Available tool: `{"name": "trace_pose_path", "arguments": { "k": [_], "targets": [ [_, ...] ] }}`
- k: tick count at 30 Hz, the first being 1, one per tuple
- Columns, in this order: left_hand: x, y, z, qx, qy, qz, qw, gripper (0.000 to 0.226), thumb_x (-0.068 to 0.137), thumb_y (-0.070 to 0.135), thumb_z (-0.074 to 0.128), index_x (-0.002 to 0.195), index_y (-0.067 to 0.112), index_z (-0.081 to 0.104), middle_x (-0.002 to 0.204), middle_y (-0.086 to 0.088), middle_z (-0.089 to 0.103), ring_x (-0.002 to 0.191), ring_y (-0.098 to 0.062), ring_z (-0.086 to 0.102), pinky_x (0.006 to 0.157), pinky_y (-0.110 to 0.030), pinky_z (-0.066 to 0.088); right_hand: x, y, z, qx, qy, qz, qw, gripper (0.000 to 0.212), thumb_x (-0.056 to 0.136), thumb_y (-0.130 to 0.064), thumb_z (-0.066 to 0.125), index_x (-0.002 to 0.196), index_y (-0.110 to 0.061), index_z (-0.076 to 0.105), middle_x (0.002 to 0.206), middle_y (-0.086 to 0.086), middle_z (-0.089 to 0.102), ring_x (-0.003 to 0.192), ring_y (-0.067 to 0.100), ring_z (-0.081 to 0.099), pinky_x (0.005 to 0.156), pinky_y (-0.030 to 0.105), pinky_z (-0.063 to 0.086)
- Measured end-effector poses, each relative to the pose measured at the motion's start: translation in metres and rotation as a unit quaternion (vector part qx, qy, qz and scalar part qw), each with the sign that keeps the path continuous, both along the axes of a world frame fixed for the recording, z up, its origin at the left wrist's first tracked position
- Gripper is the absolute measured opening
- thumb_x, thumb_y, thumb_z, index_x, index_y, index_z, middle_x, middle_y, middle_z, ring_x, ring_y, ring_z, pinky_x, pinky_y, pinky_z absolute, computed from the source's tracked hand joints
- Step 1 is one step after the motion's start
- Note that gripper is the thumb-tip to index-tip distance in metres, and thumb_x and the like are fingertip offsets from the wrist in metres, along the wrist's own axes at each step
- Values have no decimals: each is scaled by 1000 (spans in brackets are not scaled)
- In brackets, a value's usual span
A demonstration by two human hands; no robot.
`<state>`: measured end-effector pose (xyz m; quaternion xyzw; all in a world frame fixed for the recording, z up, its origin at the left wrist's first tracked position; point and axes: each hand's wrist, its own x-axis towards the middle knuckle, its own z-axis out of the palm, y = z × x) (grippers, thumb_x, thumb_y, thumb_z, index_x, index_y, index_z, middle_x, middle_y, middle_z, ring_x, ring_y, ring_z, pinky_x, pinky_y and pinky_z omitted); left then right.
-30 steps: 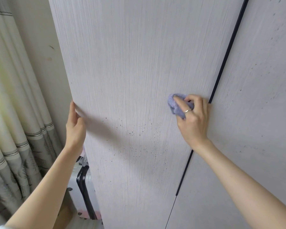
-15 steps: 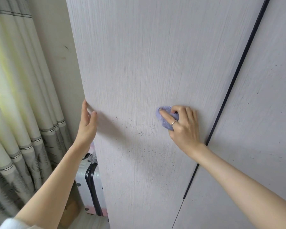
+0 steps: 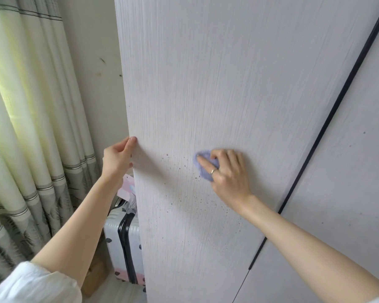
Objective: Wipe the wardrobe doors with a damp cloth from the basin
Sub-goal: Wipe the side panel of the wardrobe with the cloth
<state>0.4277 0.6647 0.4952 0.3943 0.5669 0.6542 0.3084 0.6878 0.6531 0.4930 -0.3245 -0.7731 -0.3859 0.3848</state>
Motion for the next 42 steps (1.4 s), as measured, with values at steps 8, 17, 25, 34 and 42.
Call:
{"name": "trace_pose_path", "arguments": {
  "k": [8,17,25,34,42],
  "targets": [
    [-2,-3,1,5,-24,-20,999,38,94,32,56,127,13,59,110,0,65,106,-18,62,78,-30,51,-32,1,9,3,-45,2,999,39,81,0,39,91,-15,73,75,5,61,63,24,55,61,34,26],
    [-3,-1,-3,11,-31,-34,999,32,94,29,57,122,15,62,108,-3,68,106,-20,62,79,-33,56,-51,-2,-23,16,-143,10,990,38,95,-13,39,81,-19,73,71,-2,62,61,19,57,55,27,38],
    [-5,-3,-6,19,-30,-42,998,17,93,27,58,108,30,65,102,-4,69,104,-22,63,94,-45,50,-92,11,24,24,-32,1,999,41,79,1,37,91,-14,72,78,5,62,65,24,55,61,33,30],
    [-7,-4,-7,41,-42,-77,995,20,95,18,55,91,31,70,92,-2,69,93,-20,61,90,-37,53,-97,10,18,59,-150,-6,987,33,82,-6,42,83,-20,72,73,-2,60,65,20,57,62,31,29],
    [-20,-15,-18,43,-95,-201,974,30,102,15,37,118,21,62,122,1,64,116,-10,58,102,-27,41,-145,20,64,57,2,-11,998,35,79,-5,43,99,-14,71,84,6,64,70,24,57,64,33,26]
  ]
}}
